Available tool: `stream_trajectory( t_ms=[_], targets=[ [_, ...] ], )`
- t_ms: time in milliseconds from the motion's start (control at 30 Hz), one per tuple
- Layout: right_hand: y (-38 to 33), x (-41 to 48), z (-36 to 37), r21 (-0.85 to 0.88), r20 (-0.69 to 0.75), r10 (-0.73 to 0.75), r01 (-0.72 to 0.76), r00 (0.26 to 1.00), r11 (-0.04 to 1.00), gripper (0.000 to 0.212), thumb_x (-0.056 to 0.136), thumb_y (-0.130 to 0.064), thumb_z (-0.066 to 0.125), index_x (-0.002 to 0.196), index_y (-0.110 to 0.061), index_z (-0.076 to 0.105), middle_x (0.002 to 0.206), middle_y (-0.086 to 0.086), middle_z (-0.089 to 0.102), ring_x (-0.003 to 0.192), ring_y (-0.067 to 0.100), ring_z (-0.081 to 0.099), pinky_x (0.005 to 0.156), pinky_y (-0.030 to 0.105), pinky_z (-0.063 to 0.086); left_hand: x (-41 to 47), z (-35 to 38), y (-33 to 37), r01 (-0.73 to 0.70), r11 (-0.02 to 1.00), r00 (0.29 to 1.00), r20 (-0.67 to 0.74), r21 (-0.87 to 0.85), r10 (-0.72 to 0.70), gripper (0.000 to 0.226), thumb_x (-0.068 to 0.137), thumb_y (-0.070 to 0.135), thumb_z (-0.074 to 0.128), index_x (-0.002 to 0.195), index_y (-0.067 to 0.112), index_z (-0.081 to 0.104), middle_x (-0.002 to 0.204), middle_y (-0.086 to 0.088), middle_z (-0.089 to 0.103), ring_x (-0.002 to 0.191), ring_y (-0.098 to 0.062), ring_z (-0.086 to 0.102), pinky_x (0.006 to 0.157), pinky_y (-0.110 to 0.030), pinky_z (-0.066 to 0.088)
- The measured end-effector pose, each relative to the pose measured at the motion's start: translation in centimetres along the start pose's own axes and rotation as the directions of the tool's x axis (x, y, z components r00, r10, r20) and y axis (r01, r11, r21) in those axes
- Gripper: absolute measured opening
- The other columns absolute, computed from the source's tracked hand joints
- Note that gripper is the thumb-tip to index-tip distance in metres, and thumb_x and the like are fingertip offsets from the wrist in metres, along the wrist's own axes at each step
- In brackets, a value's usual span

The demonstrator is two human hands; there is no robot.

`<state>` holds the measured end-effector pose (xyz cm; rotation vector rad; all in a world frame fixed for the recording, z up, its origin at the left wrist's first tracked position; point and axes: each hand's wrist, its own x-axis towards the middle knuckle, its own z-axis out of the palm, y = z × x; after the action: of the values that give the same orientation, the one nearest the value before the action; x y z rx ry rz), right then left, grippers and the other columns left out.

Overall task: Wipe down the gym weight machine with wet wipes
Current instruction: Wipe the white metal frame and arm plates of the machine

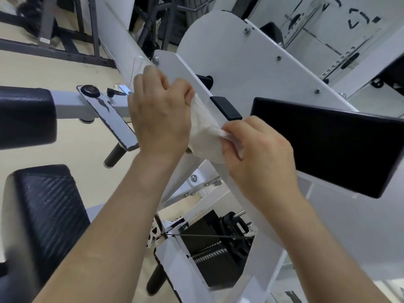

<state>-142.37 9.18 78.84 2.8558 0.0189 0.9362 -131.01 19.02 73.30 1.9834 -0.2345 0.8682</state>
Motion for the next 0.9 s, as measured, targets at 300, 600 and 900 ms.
stream_trajectory(
  t_ms=[300,600,900],
  targets=[
    [2.6,1.0,0.7,-0.12,-0.004,0.089,-0.089,0.996,0.989,0.008,0.078,-0.016,0.071,0.085,-0.012,0.071,0.08,0.005,0.057,0.073,0.025,0.052,0.061,0.032,0.04,-4.1,-0.5,0.4,0.305,0.667,0.927,0.371,-0.68,-0.045,0.031,0.093,0.037,0.061,0.121,0.026,0.06,0.111,0.009,0.06,0.1,-0.005,0.059,0.091,-0.031,0.052],
    [1.7,-1.4,-0.6,-0.002,0.072,0.101,-0.101,0.992,0.995,0.045,0.075,-0.007,0.076,0.118,-0.011,0.061,0.098,0.005,0.05,0.073,0.015,0.044,0.06,0.007,0.027,-2.8,2.6,2.3,0.113,0.883,0.959,0.284,-0.455,0.023,0.06,0.073,0.053,0.076,0.111,0.012,0.052,0.098,0.006,0.05,0.085,-0.007,0.045,0.064,-0.018,0.034],
    [-0.4,-5.6,2.8,0.093,0.179,-0.022,0.005,0.984,0.996,0.021,0.084,-0.01,0.063,0.105,-0.008,0.062,0.092,0.006,0.058,0.067,0.026,0.056,0.048,0.042,0.05,-9.6,3.7,-2.9,0.324,0.879,0.86,0.496,-0.35,-0.12,0.034,0.075,0.031,0.058,0.1,0.02,0.037,0.096,0.005,0.046,0.082,-0.016,0.045,0.057,-0.018,0.03]
  ],
)
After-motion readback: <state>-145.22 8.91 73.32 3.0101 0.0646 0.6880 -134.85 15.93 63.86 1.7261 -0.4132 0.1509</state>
